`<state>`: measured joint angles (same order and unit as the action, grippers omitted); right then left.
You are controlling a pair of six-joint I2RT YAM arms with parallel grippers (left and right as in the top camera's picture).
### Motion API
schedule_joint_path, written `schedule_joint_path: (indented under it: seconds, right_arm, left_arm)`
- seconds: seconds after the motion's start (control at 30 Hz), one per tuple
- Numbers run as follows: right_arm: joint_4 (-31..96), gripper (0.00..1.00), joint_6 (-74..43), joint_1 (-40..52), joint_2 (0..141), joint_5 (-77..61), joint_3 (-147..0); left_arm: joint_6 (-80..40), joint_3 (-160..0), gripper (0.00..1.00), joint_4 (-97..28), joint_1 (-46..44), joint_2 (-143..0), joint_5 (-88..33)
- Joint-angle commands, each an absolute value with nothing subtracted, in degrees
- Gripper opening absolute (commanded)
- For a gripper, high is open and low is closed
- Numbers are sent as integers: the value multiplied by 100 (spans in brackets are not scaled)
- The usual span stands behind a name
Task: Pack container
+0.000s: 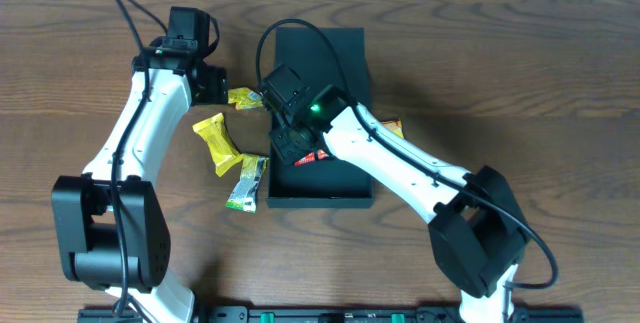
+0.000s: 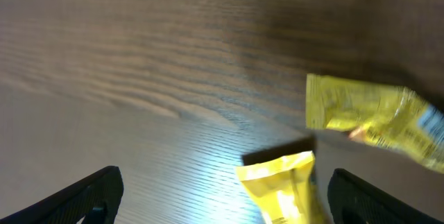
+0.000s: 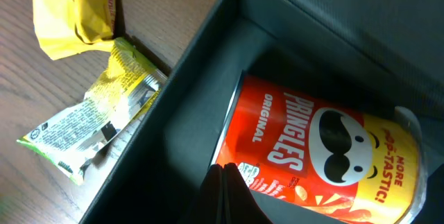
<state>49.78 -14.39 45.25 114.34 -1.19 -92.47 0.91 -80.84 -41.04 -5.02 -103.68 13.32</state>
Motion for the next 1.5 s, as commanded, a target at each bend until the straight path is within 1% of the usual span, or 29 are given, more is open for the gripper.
schedule_joint_path:
  seconds: [0.0, 0.2, 0.3, 0.57, 0.77, 0.83, 1.0, 1.2, 1.47]
  right_arm:
    - [4923, 1, -1636, 4547, 11358, -73, -9179]
    - [4952, 1, -1828, 4554, 11358, -464, -9172]
    - [4923, 2, -1874, 4578, 11358, -467, -9124]
    - [4270, 2, -2038, 4650, 11358, -491, -8482]
    - [4248, 2, -2038, 4657, 11358, 178, -8451]
    - [4235, 1, -2082, 4637, 11358, 200, -8455]
    - [4025, 2, -2093, 4565, 11358, -1070, -8466]
    - [3833, 1, -2187, 4464, 11358, -1444, -8464]
    - [3319, 2, -2187, 4552, 11498, -650, -8462]
  left_arm:
    - [1352, -8226, 95, -4104, -506, -10425, 1391]
    - [1776, -8226, 95, -4101, -504, -10425, 1350]
    - [1804, -8226, 95, -4088, -504, -10425, 1350]
    - [1802, -8226, 95, -4021, -504, -10425, 1352]
    - [1798, -8226, 95, -4023, -506, -10425, 1347]
    - [1796, -8226, 95, -4023, -506, -10425, 1347]
    - [1776, -8226, 95, -4025, -506, -10425, 1347]
    - [1756, -8226, 95, -4025, -506, -10425, 1347]
    - [1758, -8226, 95, -4023, -506, -10425, 1350]
